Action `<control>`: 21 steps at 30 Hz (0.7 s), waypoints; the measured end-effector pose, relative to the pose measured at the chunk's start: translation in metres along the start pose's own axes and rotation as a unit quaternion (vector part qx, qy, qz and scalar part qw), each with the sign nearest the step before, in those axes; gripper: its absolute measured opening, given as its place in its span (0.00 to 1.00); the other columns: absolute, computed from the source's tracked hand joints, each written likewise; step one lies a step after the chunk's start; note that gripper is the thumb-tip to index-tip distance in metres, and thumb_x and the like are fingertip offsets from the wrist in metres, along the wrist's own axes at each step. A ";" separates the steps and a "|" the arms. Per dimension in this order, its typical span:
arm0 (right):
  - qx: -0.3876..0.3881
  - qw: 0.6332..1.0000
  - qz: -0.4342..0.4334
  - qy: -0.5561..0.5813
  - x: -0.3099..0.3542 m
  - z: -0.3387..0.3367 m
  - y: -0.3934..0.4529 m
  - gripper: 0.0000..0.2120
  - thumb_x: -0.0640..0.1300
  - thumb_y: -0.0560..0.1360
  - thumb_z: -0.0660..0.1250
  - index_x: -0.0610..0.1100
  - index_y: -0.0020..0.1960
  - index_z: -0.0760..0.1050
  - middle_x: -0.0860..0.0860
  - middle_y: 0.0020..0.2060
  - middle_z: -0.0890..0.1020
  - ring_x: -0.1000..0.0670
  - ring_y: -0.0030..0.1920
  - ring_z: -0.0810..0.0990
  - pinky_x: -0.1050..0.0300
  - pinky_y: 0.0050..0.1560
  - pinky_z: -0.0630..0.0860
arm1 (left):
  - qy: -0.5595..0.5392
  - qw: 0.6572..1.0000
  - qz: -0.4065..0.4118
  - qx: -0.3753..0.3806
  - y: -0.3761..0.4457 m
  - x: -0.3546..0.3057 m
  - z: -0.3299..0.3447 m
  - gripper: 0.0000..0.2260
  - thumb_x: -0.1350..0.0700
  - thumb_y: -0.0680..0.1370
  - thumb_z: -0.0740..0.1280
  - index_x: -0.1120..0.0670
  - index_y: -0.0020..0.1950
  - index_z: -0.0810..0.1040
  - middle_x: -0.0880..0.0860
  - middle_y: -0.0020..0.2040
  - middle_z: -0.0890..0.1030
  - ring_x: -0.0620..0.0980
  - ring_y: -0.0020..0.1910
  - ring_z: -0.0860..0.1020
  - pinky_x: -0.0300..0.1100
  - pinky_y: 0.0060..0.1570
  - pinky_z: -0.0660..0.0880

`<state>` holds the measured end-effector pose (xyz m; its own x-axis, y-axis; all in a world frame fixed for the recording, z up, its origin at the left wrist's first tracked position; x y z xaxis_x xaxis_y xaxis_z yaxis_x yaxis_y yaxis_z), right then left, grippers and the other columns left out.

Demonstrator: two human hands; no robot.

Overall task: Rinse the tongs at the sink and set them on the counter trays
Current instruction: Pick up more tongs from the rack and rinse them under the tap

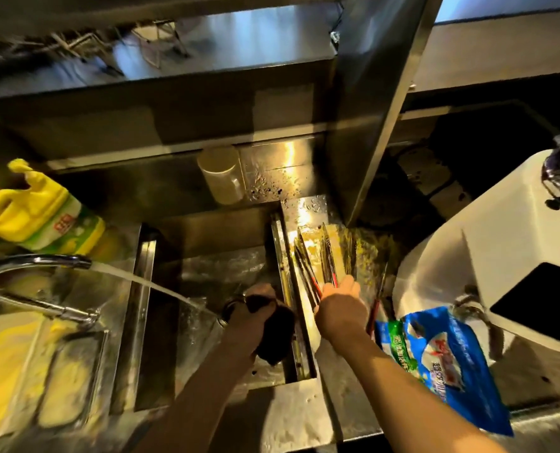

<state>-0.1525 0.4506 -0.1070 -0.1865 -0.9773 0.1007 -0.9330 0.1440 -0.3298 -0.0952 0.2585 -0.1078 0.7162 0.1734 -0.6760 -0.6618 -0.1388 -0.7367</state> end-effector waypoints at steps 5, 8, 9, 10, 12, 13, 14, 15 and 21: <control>-0.054 0.993 -0.030 0.096 -0.001 -0.048 -0.013 0.15 0.50 0.79 0.64 0.42 0.62 0.73 0.41 0.60 0.74 0.42 0.56 0.77 0.49 0.56 0.78 | -0.056 0.998 0.029 0.012 0.001 -0.005 -0.017 0.02 0.58 0.77 0.68 0.55 0.49 0.78 0.50 0.33 0.86 0.50 0.33 0.86 0.42 0.30 0.80; -0.089 0.988 -0.029 0.124 -0.005 -0.069 -0.033 0.17 0.49 0.78 0.65 0.40 0.62 0.71 0.38 0.59 0.70 0.40 0.51 0.77 0.44 0.54 0.78 | -0.090 0.994 0.058 0.028 -0.001 -0.016 -0.033 0.05 0.57 0.77 0.70 0.54 0.52 0.79 0.52 0.37 0.87 0.52 0.37 0.86 0.42 0.30 0.80; -0.096 0.986 -0.030 0.134 -0.003 -0.075 -0.040 0.16 0.48 0.78 0.64 0.40 0.61 0.71 0.38 0.58 0.70 0.40 0.49 0.77 0.43 0.54 0.78 | -0.103 0.992 0.066 0.016 -0.002 -0.018 -0.043 0.09 0.56 0.75 0.72 0.54 0.54 0.79 0.54 0.41 0.87 0.55 0.41 0.86 0.44 0.34 0.81; -0.100 0.983 -0.032 0.148 0.003 -0.080 -0.045 0.15 0.49 0.78 0.64 0.40 0.61 0.72 0.38 0.57 0.71 0.39 0.48 0.77 0.44 0.54 0.78 | -0.111 0.991 0.072 0.002 -0.002 -0.021 -0.056 0.12 0.55 0.74 0.74 0.55 0.56 0.80 0.56 0.45 0.87 0.57 0.44 0.86 0.47 0.39 0.81; -0.085 0.978 -0.046 0.185 0.021 -0.087 -0.054 0.15 0.51 0.79 0.64 0.40 0.59 0.74 0.39 0.53 0.74 0.39 0.48 0.77 0.49 0.50 0.76 | -0.119 0.988 0.092 -0.017 -0.001 -0.029 -0.080 0.16 0.53 0.72 0.75 0.56 0.57 0.80 0.57 0.48 0.86 0.57 0.46 0.86 0.48 0.40 0.82; -0.058 0.971 -0.059 0.224 0.036 -0.087 -0.058 0.15 0.52 0.79 0.65 0.40 0.56 0.75 0.41 0.49 0.76 0.41 0.46 0.77 0.51 0.47 0.73 | -0.128 0.986 0.102 -0.027 0.001 -0.033 -0.092 0.15 0.53 0.72 0.75 0.56 0.56 0.81 0.56 0.48 0.86 0.56 0.45 0.86 0.45 0.37 0.81; -0.014 0.958 -0.068 0.278 0.052 -0.083 -0.061 0.15 0.53 0.79 0.66 0.41 0.54 0.76 0.43 0.45 0.78 0.44 0.43 0.77 0.52 0.43 0.71 | -0.136 0.984 0.107 -0.041 0.003 -0.037 -0.107 0.13 0.54 0.73 0.74 0.56 0.56 0.81 0.57 0.49 0.86 0.57 0.46 0.86 0.43 0.35 0.81; 0.044 0.934 -0.071 0.347 0.073 -0.075 -0.068 0.13 0.53 0.79 0.66 0.43 0.51 0.76 0.45 0.41 0.79 0.47 0.40 0.78 0.52 0.41 0.71 | -0.152 0.980 0.115 -0.055 0.005 -0.040 -0.125 0.11 0.55 0.75 0.73 0.57 0.55 0.80 0.58 0.51 0.85 0.58 0.50 0.85 0.44 0.38 0.82; 0.312 0.714 -0.063 0.624 0.185 -0.030 -0.108 0.15 0.39 0.78 0.68 0.45 0.64 0.74 0.43 0.43 0.81 0.49 0.34 0.77 0.55 0.36 0.75 | -0.279 0.949 0.113 -0.091 0.004 -0.061 -0.198 0.17 0.50 0.80 0.65 0.57 0.64 0.77 0.60 0.60 0.81 0.60 0.61 0.79 0.59 0.65 0.72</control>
<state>-0.0953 0.2592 -0.0251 -0.6054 -0.0201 0.7957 -0.7210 -0.4095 -0.5590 -0.0981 0.0545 -0.0728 0.2985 0.6008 -0.7415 -0.6987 -0.3917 -0.5987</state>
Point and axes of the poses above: each hand's wrist, its own y-axis towards the middle knuckle, its own z-axis out of the palm, x = y × z, the point moved 9 cm from there along y, towards the middle knuckle
